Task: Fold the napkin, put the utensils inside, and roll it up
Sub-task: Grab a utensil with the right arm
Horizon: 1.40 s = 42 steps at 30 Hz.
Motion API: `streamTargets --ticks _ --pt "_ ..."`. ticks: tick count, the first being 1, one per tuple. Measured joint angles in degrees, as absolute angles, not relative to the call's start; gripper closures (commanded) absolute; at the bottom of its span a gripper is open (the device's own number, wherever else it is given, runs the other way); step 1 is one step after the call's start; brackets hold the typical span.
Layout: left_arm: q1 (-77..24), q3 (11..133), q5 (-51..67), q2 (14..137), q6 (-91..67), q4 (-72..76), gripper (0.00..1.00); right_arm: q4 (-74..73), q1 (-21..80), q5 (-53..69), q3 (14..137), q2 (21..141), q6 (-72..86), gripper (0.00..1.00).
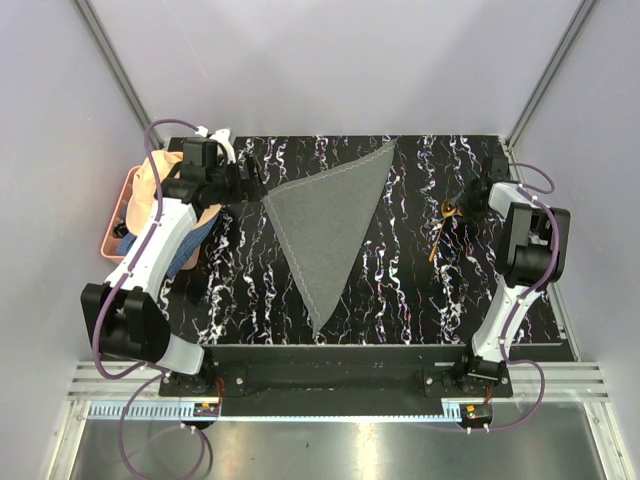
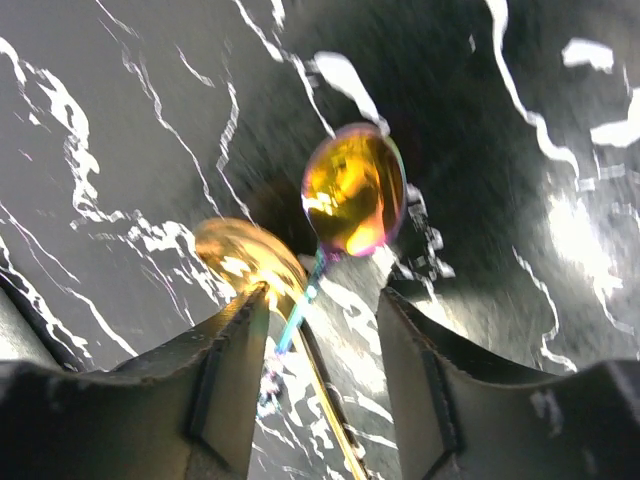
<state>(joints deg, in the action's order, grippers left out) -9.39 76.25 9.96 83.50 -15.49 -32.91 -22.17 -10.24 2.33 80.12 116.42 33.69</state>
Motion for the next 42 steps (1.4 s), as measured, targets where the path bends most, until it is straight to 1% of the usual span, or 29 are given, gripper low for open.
streamTargets --ticks 8,11,13,16,21,25,26,28,29,33,42 --pt "-9.39 76.25 12.29 83.46 -16.34 -32.91 0.01 -22.35 -10.17 4.19 77.01 114.45 35.09 0.49" --pt "-9.39 76.25 12.71 83.35 -16.43 -32.88 0.01 -22.37 -10.15 4.21 77.01 114.45 35.57 0.52" --pt "-9.39 76.25 12.86 83.31 -16.47 -32.88 0.01 -22.41 -10.11 4.23 77.03 114.52 35.88 0.56" --pt "-9.39 76.25 12.88 83.31 -16.49 -32.88 0.01 -22.48 -10.07 4.25 77.43 114.96 36.14 0.57" --pt "-9.39 76.25 12.88 83.29 -16.49 -32.88 0.01 -22.57 -10.07 5.32 79.50 116.68 36.34 0.62" --pt "-9.39 76.25 12.88 83.29 -16.49 -32.91 0.01 -22.52 -9.98 5.65 80.49 117.56 36.36 0.69" --pt "-9.39 76.25 12.88 83.26 -16.49 -32.88 0.01 -22.52 -9.98 5.65 80.51 117.62 36.34 0.76" --pt "-9.39 76.23 12.86 83.13 -16.49 -32.88 0.01 -22.57 -9.98 5.58 80.66 117.82 36.05 0.84" --pt "-9.39 76.20 12.86 83.05 -16.49 -32.88 0.01 -22.57 -9.96 5.61 80.66 117.91 36.01 0.90" --pt "-9.39 75.88 12.88 82.52 -16.51 -32.86 0.01 -22.68 -9.96 5.61 80.64 117.95 35.83 0.99" --pt "-9.39 75.59 12.97 82.48 -16.53 -32.86 0.01 -24.05 -9.80 5.96 79.11 116.22 34.85 1.00"
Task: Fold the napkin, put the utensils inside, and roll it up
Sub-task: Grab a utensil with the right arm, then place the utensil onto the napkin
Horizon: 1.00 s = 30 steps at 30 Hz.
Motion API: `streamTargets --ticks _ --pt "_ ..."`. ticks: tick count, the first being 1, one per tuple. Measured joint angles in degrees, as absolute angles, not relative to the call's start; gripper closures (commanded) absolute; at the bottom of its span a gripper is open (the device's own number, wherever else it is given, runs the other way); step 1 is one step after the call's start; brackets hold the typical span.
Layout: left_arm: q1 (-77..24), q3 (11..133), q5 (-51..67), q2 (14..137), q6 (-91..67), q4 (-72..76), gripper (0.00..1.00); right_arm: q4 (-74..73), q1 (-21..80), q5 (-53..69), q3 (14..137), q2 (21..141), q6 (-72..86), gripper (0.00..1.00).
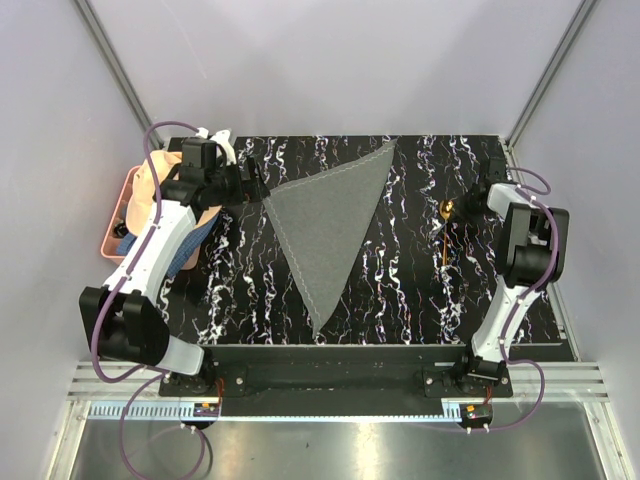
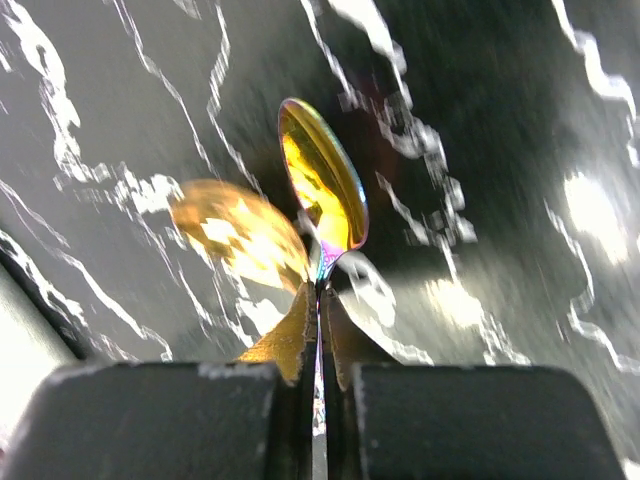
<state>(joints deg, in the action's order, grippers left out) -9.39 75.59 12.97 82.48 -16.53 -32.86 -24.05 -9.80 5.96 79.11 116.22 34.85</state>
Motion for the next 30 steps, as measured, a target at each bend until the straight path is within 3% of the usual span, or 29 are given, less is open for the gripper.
streamTargets --ticks 11,16,24,30 --pt "-9.39 75.59 14.15 82.35 -17.17 -32.82 0.01 -30.59 -9.43 7.03 77.08 103.90 31.79 1.00" --pt "-9.39 75.48 15.20 81.71 -17.65 -32.53 0.01 -31.57 -3.51 7.09 76.88 101.56 31.79 1.00" --pt "-9.39 75.05 15.88 80.77 -17.89 -31.77 0.01 -32.80 15.81 10.07 85.91 110.02 33.43 1.00" --pt "-9.39 74.85 15.86 79.85 -17.89 -31.51 0.01 -32.51 21.67 11.53 93.78 119.26 35.05 1.00"
